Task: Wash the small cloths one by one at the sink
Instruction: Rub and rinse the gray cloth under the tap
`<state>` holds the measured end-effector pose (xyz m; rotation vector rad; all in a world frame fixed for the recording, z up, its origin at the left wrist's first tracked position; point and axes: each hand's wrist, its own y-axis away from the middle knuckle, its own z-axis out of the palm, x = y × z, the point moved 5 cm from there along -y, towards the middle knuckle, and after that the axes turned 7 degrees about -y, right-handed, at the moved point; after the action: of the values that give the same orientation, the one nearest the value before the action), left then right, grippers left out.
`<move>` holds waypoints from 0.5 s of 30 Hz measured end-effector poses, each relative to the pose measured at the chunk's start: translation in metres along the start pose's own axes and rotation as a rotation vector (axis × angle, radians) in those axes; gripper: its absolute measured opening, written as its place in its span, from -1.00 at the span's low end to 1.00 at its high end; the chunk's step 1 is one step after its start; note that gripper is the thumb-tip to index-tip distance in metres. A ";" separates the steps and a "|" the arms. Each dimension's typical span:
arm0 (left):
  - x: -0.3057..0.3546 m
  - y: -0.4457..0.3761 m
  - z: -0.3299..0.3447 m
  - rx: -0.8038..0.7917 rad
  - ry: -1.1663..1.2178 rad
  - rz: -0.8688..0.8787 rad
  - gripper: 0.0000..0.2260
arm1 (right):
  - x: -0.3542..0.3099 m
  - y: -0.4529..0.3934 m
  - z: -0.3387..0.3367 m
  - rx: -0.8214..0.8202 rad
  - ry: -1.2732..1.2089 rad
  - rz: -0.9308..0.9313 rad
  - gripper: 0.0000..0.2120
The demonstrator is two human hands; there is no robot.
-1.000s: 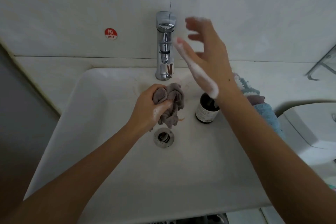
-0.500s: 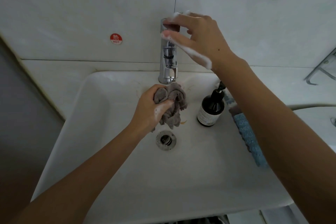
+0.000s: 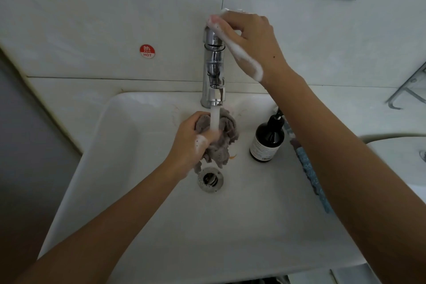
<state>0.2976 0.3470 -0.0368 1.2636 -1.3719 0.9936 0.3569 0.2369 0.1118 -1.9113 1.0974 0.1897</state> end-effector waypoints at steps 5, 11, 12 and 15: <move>-0.003 -0.001 0.005 0.021 0.032 -0.053 -0.94 | 0.000 0.006 0.003 0.019 -0.046 0.043 -0.53; -0.001 0.010 0.005 0.011 0.052 -0.011 -0.91 | 0.007 0.075 0.019 0.295 -0.263 0.202 -0.65; -0.001 0.010 0.005 0.023 0.077 -0.015 -0.88 | 0.010 0.092 0.023 0.368 -0.305 0.224 -0.77; -0.003 0.010 0.005 0.070 0.067 -0.018 -0.97 | 0.028 0.130 0.043 0.432 -0.319 0.361 -0.94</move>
<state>0.2872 0.3444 -0.0405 1.2808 -1.2822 1.0701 0.2869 0.2257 -0.0089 -1.2441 1.1465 0.4078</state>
